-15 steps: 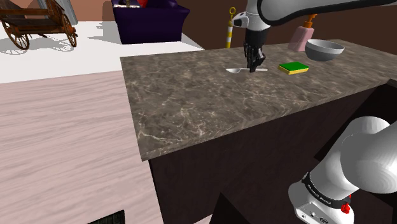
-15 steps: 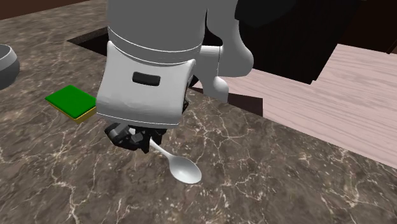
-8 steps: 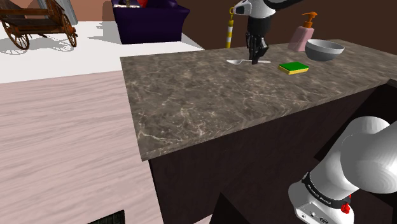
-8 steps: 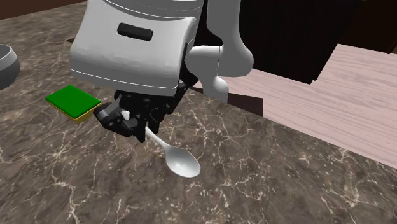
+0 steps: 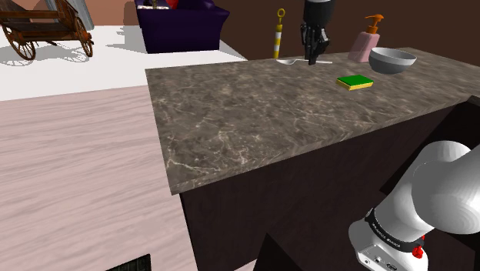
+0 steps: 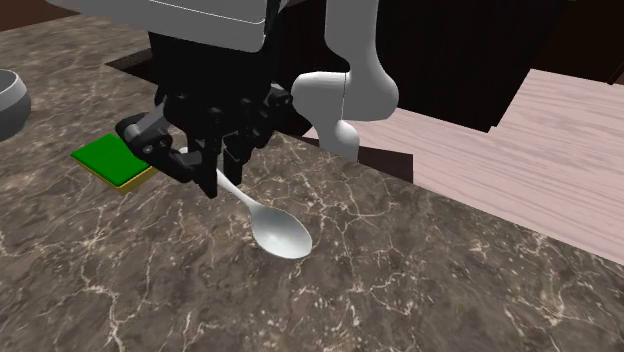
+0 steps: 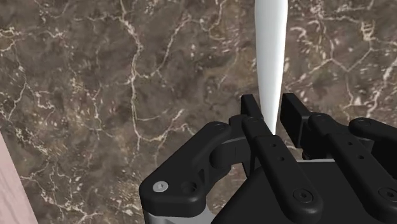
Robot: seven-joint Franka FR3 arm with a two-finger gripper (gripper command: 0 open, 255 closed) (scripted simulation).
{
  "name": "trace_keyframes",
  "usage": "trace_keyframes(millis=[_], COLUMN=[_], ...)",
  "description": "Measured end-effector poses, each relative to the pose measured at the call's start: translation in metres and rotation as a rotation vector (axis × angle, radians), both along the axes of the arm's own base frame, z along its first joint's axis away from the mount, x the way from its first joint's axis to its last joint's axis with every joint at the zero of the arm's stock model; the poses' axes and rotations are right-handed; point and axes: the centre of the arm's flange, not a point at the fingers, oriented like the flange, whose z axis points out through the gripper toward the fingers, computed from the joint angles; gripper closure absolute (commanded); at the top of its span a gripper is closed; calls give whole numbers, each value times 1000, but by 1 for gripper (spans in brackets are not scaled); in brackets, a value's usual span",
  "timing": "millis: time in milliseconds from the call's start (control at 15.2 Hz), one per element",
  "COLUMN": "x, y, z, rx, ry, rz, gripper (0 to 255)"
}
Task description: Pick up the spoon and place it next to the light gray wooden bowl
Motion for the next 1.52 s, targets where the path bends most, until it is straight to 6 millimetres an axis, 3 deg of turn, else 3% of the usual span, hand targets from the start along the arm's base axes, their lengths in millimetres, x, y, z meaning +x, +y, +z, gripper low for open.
trace_keyframes(millis=[594,1518], x=[1,3], y=[-4,-186], z=[46,48], rx=[0,1], ry=[0,0], rz=[0,-2], gripper=[255,255])
